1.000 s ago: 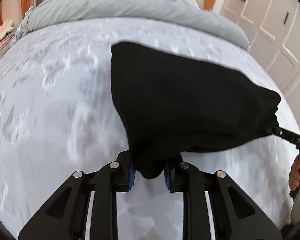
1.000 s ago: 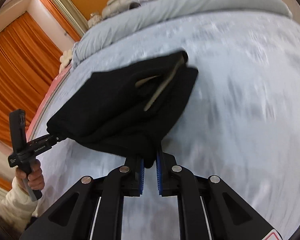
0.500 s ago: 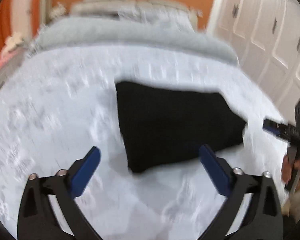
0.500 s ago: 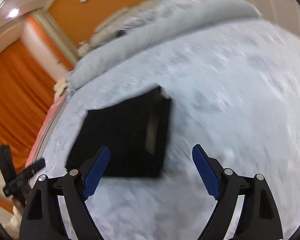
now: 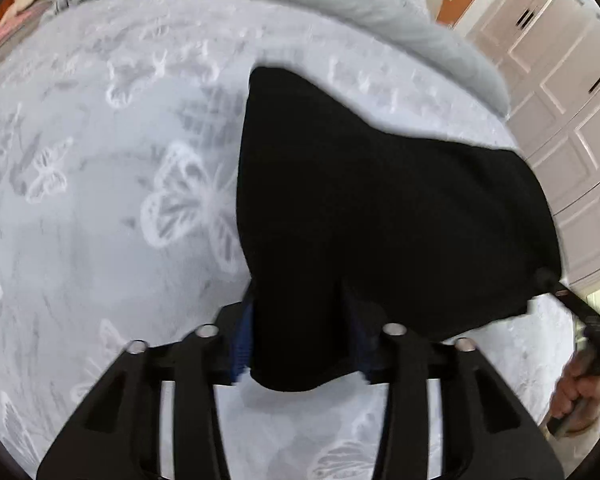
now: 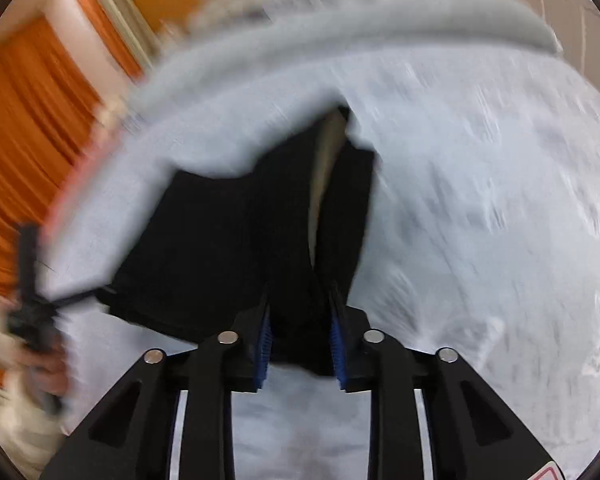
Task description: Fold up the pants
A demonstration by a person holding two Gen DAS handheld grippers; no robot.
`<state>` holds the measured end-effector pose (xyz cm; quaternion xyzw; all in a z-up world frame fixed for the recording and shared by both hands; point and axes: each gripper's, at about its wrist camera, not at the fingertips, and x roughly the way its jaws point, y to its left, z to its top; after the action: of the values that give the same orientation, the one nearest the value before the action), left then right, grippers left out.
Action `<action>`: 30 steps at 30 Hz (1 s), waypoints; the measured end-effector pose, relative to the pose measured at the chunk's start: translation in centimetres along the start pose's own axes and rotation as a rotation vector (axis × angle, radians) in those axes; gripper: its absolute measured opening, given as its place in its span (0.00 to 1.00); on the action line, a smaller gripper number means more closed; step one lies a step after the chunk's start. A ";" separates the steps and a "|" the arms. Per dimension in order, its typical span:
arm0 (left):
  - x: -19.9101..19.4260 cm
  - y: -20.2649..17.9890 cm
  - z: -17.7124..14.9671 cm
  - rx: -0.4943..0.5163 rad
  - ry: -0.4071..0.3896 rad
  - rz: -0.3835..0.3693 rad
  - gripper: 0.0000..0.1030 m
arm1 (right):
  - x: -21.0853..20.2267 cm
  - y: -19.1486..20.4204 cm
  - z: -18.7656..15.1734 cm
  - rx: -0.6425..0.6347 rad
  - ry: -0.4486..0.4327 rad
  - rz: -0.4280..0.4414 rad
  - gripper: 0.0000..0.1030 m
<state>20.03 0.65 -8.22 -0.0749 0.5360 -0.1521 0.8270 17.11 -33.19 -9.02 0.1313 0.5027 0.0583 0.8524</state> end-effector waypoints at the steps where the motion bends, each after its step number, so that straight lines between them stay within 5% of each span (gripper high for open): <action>1: 0.9 0.4 -0.4 0.001 0.010 0.005 0.51 | 2.3 -0.5 -0.4 0.024 0.054 -0.003 0.30; 2: 0.6 0.8 -0.6 -0.008 -0.006 0.007 0.59 | 1.9 -1.4 -1.2 0.088 -0.013 0.051 0.40; 4: -1.1 1.1 -1.0 -0.010 -0.046 -0.003 0.64 | 0.2 -1.4 -1.3 0.135 -0.009 0.045 0.56; 6: -3.4 1.7 -1.0 -0.027 -0.098 -0.012 0.96 | -2.3 -1.2 -1.3 0.155 -0.087 0.079 0.72; 7: -4.6 2.2 -1.3 -0.057 -0.138 -0.023 0.96 | -2.9 -1.3 -1.5 0.169 -0.119 0.091 0.85; 9: -4.8 3.1 -1.2 -0.108 -0.136 -0.058 0.95 | -2.8 -1.6 -1.7 0.207 -0.140 0.094 0.86; 11: -2.6 3.9 -0.8 -0.171 -0.054 -0.109 0.95 | -0.8 -2.3 -1.7 0.275 -0.075 0.103 0.86; 14: 0.3 3.5 -0.7 -0.177 0.006 -0.082 0.95 | 2.8 -3.1 -2.2 0.410 -0.011 0.162 0.87; 16: 1.0 2.6 -0.7 -0.142 0.016 -0.047 0.95 | 3.4 -2.9 -3.0 0.439 -0.054 0.166 0.85; 17: 1.1 1.9 -0.7 -0.103 -0.012 -0.022 0.93 | 3.4 -2.4 -3.0 0.416 -0.100 0.173 0.57; 19: 1.2 1.6 -0.3 -0.090 -0.012 -0.086 0.53 | 3.7 -1.4 -2.7 0.389 -0.109 0.203 0.36; 21: -0.1 1.7 0.0 -0.130 -0.024 -0.097 0.23 | 2.5 -0.4 -2.0 0.337 -0.145 0.234 0.30; 26: -7.8 0.1 -1.2 -0.076 -0.133 -0.097 0.19 | -4.9 2.3 -2.4 0.188 -0.228 0.335 0.26; 28: -6.9 0.5 -2.1 -0.084 -0.089 -0.101 0.22 | -3.4 0.9 -4.1 0.196 -0.130 0.291 0.32; 30: -3.6 1.4 -3.9 -0.124 0.030 -0.056 0.35 | 0.0 -0.4 -5.2 0.228 0.021 0.189 0.52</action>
<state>15.35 3.31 -7.08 -0.1386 0.5543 -0.1426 0.8082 12.59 -32.76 -11.51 0.2733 0.5003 0.0820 0.8175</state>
